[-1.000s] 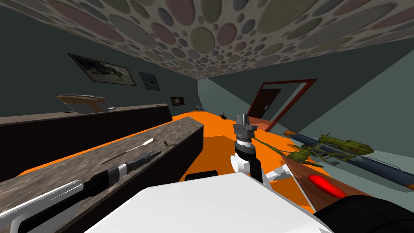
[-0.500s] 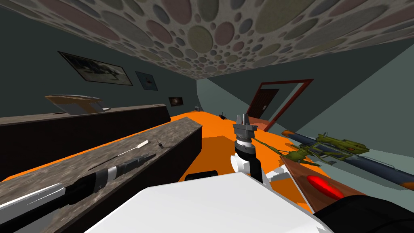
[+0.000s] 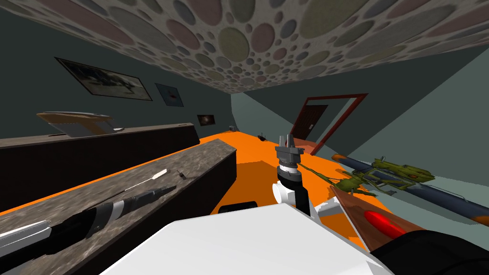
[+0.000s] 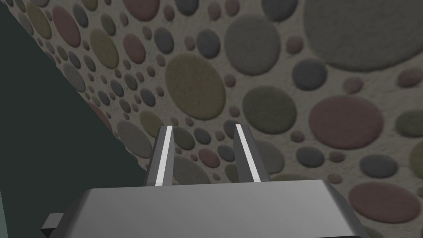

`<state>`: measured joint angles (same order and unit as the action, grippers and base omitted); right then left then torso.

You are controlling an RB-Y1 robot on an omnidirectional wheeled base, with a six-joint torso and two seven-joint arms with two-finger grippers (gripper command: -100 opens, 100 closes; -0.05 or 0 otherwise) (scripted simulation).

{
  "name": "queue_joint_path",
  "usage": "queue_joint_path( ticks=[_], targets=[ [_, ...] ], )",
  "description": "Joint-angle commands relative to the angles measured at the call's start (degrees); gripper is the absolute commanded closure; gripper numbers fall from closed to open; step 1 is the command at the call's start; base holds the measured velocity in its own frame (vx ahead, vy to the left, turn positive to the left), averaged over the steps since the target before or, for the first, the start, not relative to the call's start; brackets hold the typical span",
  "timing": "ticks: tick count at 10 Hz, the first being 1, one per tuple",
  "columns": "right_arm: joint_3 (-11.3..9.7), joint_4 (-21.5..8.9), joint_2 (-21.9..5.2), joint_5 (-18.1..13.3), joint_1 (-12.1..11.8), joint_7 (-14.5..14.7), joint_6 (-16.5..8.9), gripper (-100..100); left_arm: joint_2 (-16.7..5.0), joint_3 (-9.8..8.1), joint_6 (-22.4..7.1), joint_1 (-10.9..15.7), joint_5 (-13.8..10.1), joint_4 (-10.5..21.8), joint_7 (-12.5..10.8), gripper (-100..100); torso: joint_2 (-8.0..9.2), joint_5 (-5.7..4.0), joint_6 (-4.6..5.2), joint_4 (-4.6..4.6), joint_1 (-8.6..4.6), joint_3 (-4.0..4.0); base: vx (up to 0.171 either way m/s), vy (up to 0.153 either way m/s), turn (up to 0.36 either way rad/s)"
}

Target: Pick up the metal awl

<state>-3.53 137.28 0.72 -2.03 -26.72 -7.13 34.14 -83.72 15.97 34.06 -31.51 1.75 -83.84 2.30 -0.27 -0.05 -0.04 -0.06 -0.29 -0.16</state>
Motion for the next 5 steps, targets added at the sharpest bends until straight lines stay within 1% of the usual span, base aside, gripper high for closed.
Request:
queue_joint_path(
  ticks=[1,2,4,5],
  targets=[
    [0.0,0.0,0.0,0.0,0.0,0.0,0.0,0,-2.9,0.75,-0.7,-2.0,-1.2,0.6,-1.9,-100,0.00,0.00,0.00,0.00,0.00,0.00,0.095,-0.085,-0.035],
    [0.0,0.0,0.0,0.0,0.0,0.0,0.0,0,-3.9,0.75,-0.7,-2.0,-1.2,0.6,-1.9,-100,-0.09,-0.02,-0.01,-0.02,-0.06,-0.05,0.079,-0.077,-0.002],
    [0.0,0.0,0.0,0.0,0.0,0.0,0.0,0,-8.0,1.88,-1.7,-4.6,-2.6,1.4,-4.3,-100,-0.12,-0.03,0.01,-0.03,-0.12,-0.07,0.106,-0.100,-0.018],
    [0.0,0.0,0.0,0.0,0.0,0.0,0.0,0,-8.6,1.88,-1.7,-4.6,-2.6,1.4,-4.3,-100,-0.19,-0.03,0.00,-0.05,-0.16,-0.11,0.081,-0.075,0.002]
  ],
)
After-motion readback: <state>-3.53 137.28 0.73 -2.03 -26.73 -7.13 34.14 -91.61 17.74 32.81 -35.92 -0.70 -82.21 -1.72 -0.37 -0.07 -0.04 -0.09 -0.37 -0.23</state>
